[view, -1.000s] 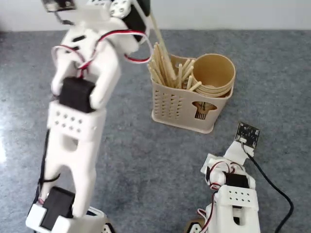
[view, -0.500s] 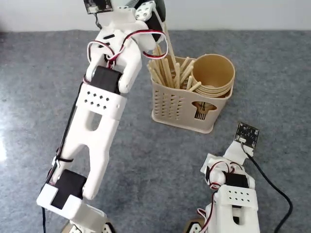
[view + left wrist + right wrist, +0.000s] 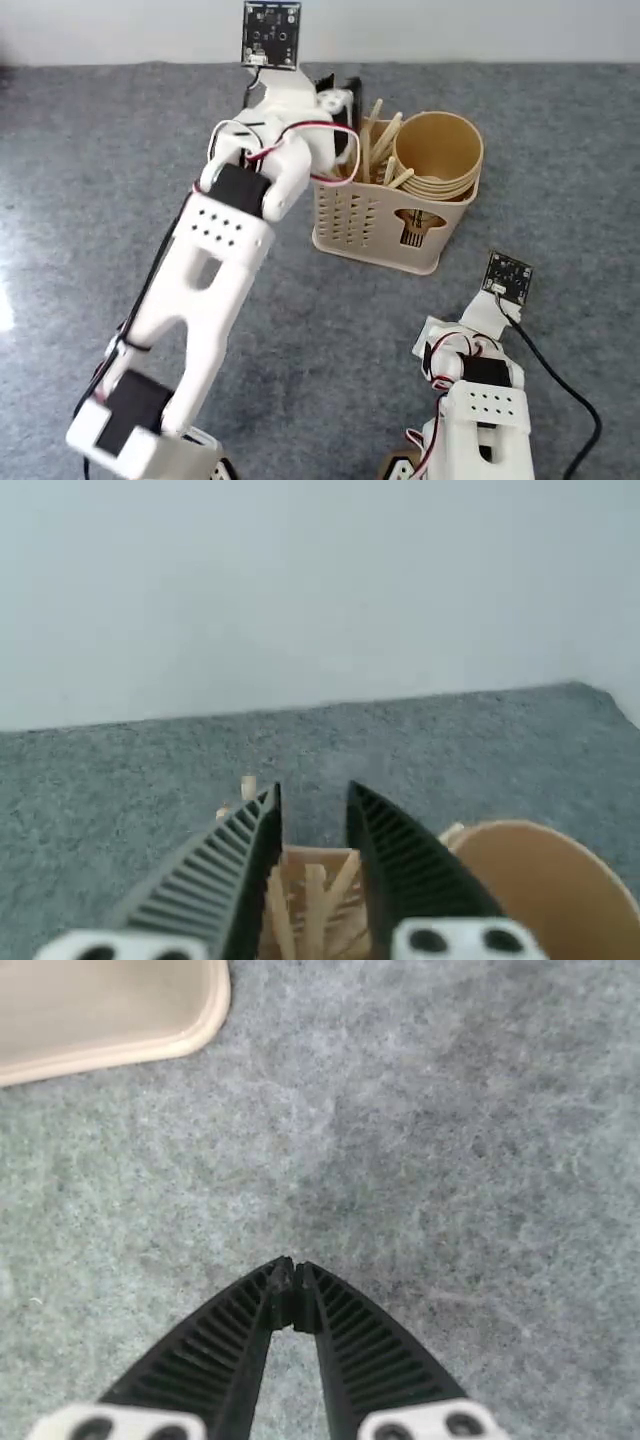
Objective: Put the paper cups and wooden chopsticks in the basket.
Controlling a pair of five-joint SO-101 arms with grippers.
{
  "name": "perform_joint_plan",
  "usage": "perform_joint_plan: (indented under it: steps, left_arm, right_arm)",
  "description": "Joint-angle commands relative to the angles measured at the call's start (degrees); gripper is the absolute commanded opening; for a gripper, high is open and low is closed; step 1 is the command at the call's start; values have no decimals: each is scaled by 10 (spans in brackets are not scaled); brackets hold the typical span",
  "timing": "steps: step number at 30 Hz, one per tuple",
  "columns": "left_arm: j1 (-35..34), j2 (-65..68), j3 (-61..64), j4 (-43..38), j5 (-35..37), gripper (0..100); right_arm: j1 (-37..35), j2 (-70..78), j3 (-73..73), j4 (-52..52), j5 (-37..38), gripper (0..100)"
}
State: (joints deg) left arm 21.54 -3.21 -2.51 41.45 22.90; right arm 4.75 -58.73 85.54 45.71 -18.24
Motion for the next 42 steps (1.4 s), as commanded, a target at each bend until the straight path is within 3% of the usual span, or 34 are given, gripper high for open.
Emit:
perform_joint_plan:
  steps: [1,9,14,21,22,25,33,42]
  left_arm:
    - [11,-90,-7,70,9,263]
    - [-28,-195,-5,157,14,280]
    - [-95,-252,-4,276,12,267]
    - [-154,-330,63,407,-89,4]
    - [-159,-347,94,414,-92,16]
    - [-180,-433,203,396,-93,11]
    - [-208,-800,566,226,-119,12]
    - [-209,-1007,781,215,-125,13]
  right_arm:
    - [6,-16,-7,-9,-4,10]
    - [19,-16,-7,-9,-4,10]
    - [26,-16,-7,-9,-4,10]
    - [24,-16,-7,-9,-4,10]
    - [25,-16,-7,-9,-4,10]
    - [25,-16,-7,-9,-4,10]
    - [25,-16,-8,-9,-3,10]
    - [22,-94,16,-4,31,9]
